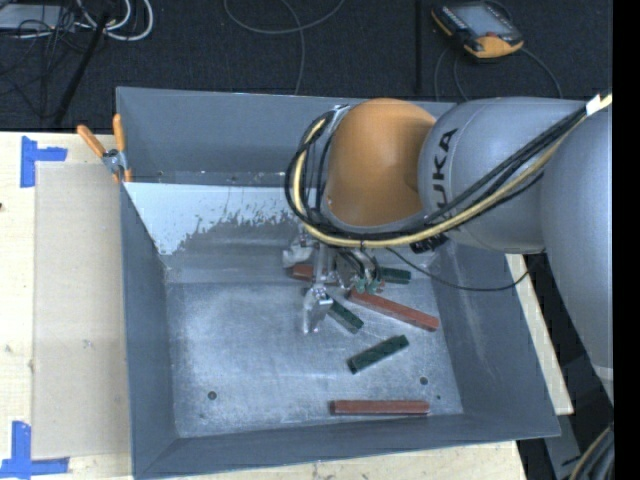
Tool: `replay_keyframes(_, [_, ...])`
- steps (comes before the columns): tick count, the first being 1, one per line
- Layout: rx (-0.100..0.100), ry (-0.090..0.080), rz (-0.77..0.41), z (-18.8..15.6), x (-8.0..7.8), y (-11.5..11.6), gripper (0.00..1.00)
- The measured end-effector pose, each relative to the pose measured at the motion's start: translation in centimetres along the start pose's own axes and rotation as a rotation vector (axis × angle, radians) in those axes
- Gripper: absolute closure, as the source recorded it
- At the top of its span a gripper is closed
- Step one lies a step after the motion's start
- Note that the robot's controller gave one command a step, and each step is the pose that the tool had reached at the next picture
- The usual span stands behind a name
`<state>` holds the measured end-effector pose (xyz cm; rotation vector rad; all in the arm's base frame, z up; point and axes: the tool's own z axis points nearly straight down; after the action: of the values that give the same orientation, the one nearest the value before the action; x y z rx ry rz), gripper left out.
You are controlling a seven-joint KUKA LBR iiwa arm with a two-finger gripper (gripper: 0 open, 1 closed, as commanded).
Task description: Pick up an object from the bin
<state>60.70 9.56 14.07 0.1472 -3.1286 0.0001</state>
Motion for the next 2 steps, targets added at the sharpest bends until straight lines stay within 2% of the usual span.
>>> replay_keyframes(1, [0.000, -0.005, 0.014, -0.97, -0.49, -0.61, 0.00])
replay_keyframes(2, [0.001, -0.012, -0.221, -0.23, -0.78, -0.85, 0.00])
